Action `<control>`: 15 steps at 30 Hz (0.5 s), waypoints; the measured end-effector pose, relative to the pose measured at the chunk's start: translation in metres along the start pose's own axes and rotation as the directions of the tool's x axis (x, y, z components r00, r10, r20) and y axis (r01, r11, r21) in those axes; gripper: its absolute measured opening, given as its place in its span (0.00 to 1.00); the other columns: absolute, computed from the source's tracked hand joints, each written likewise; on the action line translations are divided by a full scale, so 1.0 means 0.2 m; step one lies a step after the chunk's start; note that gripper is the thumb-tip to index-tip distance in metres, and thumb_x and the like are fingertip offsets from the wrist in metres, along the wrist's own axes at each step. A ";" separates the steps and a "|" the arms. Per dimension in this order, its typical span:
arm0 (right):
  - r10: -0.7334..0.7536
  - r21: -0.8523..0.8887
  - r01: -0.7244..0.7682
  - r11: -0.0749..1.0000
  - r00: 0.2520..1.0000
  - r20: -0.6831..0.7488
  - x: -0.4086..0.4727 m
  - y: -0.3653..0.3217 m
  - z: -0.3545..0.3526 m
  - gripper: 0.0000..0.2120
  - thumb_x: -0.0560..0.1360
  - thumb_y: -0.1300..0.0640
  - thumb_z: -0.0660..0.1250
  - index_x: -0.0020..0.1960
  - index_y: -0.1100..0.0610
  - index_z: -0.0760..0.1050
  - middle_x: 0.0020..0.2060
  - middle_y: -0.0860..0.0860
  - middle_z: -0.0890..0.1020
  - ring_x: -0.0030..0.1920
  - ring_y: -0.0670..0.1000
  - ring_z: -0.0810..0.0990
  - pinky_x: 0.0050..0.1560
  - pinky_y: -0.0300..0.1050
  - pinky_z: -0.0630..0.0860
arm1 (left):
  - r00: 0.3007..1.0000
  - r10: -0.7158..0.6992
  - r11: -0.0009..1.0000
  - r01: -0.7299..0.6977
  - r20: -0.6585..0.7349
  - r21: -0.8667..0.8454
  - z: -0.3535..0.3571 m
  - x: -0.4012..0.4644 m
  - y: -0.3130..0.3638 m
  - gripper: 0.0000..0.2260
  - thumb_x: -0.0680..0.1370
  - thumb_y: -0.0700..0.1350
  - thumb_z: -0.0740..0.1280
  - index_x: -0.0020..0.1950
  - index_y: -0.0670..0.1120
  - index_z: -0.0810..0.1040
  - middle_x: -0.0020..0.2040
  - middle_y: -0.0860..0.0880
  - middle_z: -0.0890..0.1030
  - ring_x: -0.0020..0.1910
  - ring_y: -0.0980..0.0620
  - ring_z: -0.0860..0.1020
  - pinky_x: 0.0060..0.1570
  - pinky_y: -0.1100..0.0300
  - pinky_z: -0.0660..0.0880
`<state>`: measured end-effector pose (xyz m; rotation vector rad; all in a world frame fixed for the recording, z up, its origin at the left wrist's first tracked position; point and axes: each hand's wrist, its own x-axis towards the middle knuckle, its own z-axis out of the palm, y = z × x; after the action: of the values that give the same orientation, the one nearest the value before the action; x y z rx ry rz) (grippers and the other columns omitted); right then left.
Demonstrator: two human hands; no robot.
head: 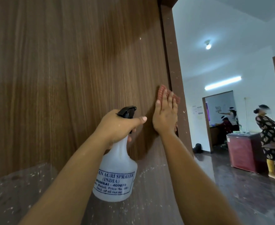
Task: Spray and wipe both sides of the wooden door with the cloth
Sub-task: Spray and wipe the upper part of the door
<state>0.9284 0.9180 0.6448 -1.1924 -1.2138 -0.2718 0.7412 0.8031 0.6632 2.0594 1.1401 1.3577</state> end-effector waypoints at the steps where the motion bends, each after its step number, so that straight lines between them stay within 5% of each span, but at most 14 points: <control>1: 0.047 0.020 -0.047 0.999 0.999 -0.026 -0.15 0.07 0.03 0.26 0.84 0.44 0.44 0.80 0.47 0.45 0.80 0.48 0.48 0.79 0.50 0.44 0.75 0.48 0.42 | 1.000 -0.012 1.000 0.013 0.015 -0.010 0.00 -0.01 -0.01 0.17 0.72 0.57 0.76 0.44 0.43 0.82 0.36 0.48 0.83 0.26 0.54 0.78 0.37 0.57 0.76; 4: 0.197 0.064 -0.192 0.979 0.978 -0.074 -0.60 0.24 0.07 0.27 0.82 0.42 0.43 0.80 0.47 0.45 0.80 0.48 0.51 0.79 0.49 0.46 0.76 0.45 0.41 | 0.998 -0.028 0.999 0.029 0.049 -0.022 0.01 -0.03 -0.04 0.17 0.73 0.56 0.76 0.42 0.43 0.82 0.35 0.48 0.83 0.27 0.53 0.78 0.38 0.56 0.77; 7: 0.222 0.033 -0.222 0.975 0.975 -0.020 -0.54 0.16 0.05 0.27 0.84 0.43 0.43 0.80 0.48 0.45 0.80 0.48 0.49 0.79 0.53 0.47 0.77 0.53 0.46 | 0.998 -0.022 1.000 0.023 0.055 -0.005 0.00 -0.04 -0.06 0.18 0.72 0.56 0.76 0.44 0.41 0.83 0.35 0.48 0.83 0.31 0.51 0.80 0.44 0.51 0.80; 9: -0.012 -0.025 0.011 1.000 1.000 -0.004 -0.31 0.00 0.01 0.28 0.83 0.42 0.42 0.81 0.49 0.47 0.80 0.50 0.49 0.79 0.53 0.47 0.78 0.53 0.46 | 0.999 -0.013 1.000 0.013 0.033 -0.014 -0.03 -0.05 -0.06 0.18 0.72 0.55 0.76 0.44 0.40 0.83 0.35 0.47 0.83 0.31 0.51 0.80 0.40 0.54 0.80; 12: -0.370 -0.070 0.376 0.924 0.925 0.093 0.00 -0.21 -0.04 0.29 0.82 0.43 0.42 0.81 0.50 0.49 0.80 0.51 0.51 0.79 0.53 0.48 0.77 0.51 0.45 | 1.000 -0.013 0.998 0.013 -0.001 -0.066 -0.06 -0.07 -0.05 0.14 0.72 0.54 0.77 0.43 0.44 0.82 0.35 0.48 0.83 0.28 0.53 0.79 0.34 0.59 0.76; 15: -0.446 -0.126 0.463 0.878 0.884 0.138 0.15 -0.24 -0.06 0.28 0.82 0.41 0.43 0.80 0.46 0.48 0.80 0.48 0.50 0.79 0.53 0.49 0.76 0.54 0.47 | 0.999 -0.028 0.998 0.027 -0.017 -0.048 -0.10 -0.07 -0.06 0.14 0.72 0.54 0.76 0.43 0.44 0.82 0.35 0.48 0.83 0.28 0.51 0.79 0.37 0.57 0.77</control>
<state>0.9125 0.9002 0.6967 -1.0480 -1.5863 -0.6745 0.7164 0.7963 0.6548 1.9948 1.1278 1.3798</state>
